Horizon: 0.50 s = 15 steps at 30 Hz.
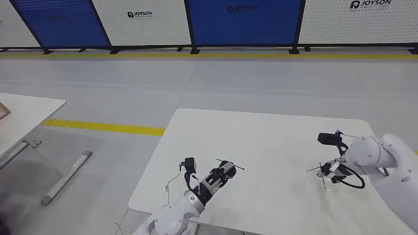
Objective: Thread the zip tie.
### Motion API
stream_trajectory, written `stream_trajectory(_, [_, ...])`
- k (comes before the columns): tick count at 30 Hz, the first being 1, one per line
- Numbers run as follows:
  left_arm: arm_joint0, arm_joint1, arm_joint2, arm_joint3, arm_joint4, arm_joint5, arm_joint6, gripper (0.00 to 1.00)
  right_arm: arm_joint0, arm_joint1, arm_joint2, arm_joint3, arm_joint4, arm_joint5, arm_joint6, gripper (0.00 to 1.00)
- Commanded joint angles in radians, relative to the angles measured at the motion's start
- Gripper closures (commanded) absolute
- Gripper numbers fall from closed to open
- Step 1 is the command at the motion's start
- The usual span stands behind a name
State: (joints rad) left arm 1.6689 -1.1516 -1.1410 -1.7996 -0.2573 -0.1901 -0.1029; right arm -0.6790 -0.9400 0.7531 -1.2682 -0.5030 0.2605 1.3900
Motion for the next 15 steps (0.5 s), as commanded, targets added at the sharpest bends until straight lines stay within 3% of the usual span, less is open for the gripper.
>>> stream_trajectory(1, [0.000, 0.000, 0.000, 0.000, 0.000, 0.000, 0.000, 1.00, 0.010, -0.005, -0.013, 0.011, 0.002, 0.008, 0.000, 0.69])
stream_trajectory(8, [0.000, 0.000, 0.000, 0.000, 0.000, 0.000, 0.000, 1.00, 0.057, -0.031, -0.069, 0.084, 0.014, 0.050, 0.000, 0.75])
stream_trajectory(15, [0.000, 0.000, 0.000, 0.000, 0.000, 0.000, 0.000, 1.00, 0.096, -0.063, -0.107, 0.165, 0.035, 0.036, 0.000, 0.76])
